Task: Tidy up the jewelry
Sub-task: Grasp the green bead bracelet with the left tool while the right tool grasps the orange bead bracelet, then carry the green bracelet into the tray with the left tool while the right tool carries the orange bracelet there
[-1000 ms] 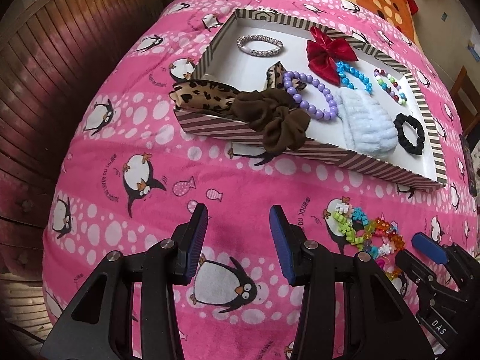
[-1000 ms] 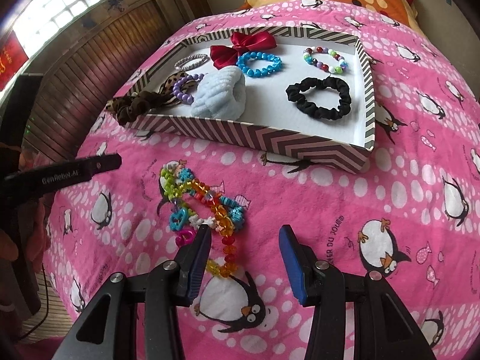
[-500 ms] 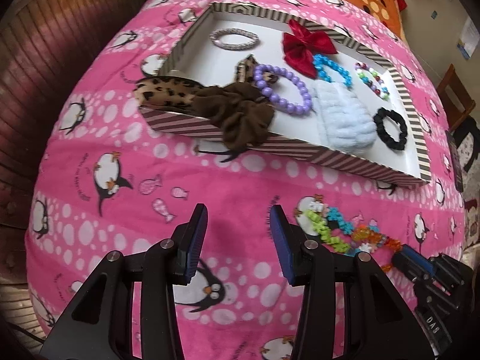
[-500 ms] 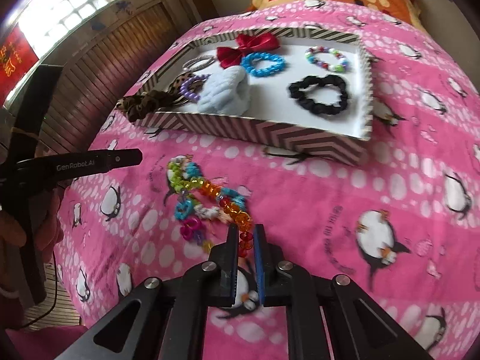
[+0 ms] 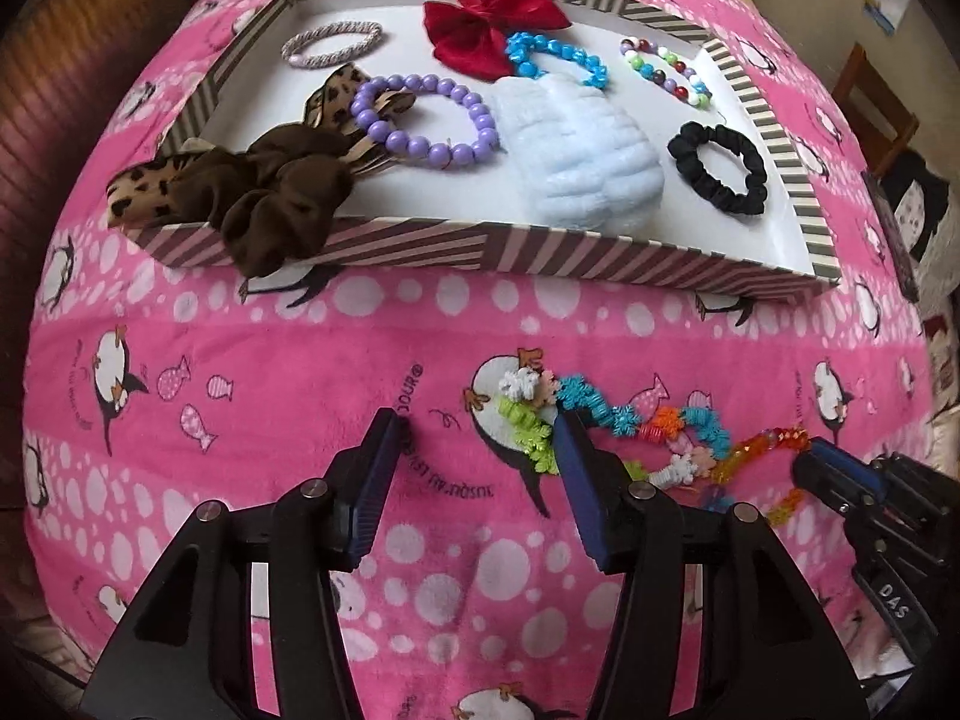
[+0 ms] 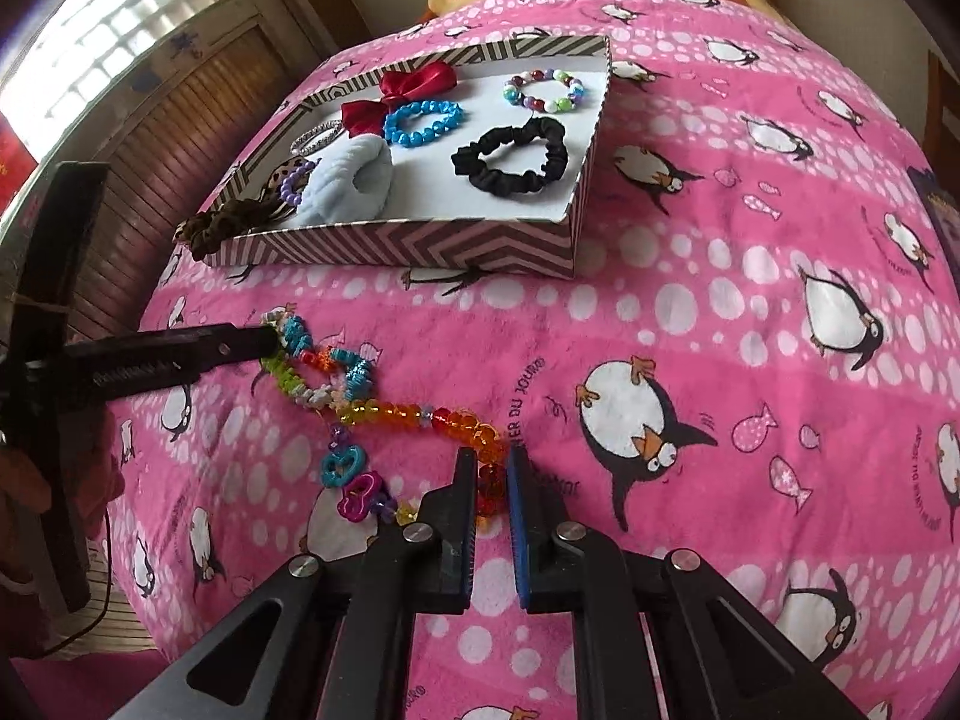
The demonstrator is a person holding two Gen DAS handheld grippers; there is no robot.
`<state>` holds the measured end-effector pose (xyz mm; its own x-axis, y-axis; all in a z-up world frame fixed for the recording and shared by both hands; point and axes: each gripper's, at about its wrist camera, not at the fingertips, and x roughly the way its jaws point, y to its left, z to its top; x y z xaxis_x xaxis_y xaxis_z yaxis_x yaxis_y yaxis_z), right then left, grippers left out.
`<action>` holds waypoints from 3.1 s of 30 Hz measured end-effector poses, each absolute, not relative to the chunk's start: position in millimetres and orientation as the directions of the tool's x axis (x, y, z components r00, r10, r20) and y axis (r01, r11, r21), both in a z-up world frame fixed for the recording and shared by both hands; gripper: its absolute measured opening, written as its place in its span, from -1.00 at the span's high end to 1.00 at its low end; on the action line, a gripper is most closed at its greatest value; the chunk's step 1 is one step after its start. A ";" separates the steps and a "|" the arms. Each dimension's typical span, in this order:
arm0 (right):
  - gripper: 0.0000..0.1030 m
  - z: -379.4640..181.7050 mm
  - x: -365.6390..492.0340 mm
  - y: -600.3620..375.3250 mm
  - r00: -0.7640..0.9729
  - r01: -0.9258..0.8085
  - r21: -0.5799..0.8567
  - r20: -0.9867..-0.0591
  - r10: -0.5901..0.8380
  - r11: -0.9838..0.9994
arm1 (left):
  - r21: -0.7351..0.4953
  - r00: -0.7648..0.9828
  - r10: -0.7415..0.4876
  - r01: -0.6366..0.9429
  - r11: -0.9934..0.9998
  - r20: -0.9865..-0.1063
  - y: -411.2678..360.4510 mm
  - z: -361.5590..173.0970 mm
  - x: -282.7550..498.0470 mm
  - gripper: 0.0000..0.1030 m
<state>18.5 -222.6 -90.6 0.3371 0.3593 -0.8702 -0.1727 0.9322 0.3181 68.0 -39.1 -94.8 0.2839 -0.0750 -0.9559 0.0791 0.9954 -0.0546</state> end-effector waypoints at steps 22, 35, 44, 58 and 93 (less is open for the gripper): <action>0.83 -48.5 19.6 -215.5 0.426 -0.257 0.328 -0.806 0.411 0.909 | -0.176 0.412 -0.201 0.099 0.979 -0.889 -22.0 -36.9 63.1 0.77; 0.83 -19.3 17.6 -198.0 0.471 -0.329 0.260 -0.788 0.397 0.908 | -0.143 0.486 -0.174 0.101 0.985 -0.857 -15.4 7.3 58.9 0.77; 0.83 -2.5 20.6 -201.0 0.499 -0.352 0.208 -0.783 0.371 0.912 | -0.120 0.536 -0.155 0.099 0.988 -0.830 -13.3 37.1 65.7 0.77; 0.83 39.2 50.0 -199.1 0.556 -0.380 0.168 -0.745 0.369 0.910 | -0.091 0.565 -0.113 0.068 0.994 -0.817 1.0 57.2 99.0 0.77; 0.83 -58.5 242.7 -171.8 0.391 -0.283 0.166 -0.879 0.272 0.945 | -0.011 0.419 -0.019 0.020 1.000 -0.908 19.2 -52.6 207.6 0.77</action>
<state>242.7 -171.8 -58.5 0.3914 0.2717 -0.8792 -0.2830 0.9447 0.1659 207.6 19.2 -52.6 0.4189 -0.0185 -0.9078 0.0195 0.9997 -0.0114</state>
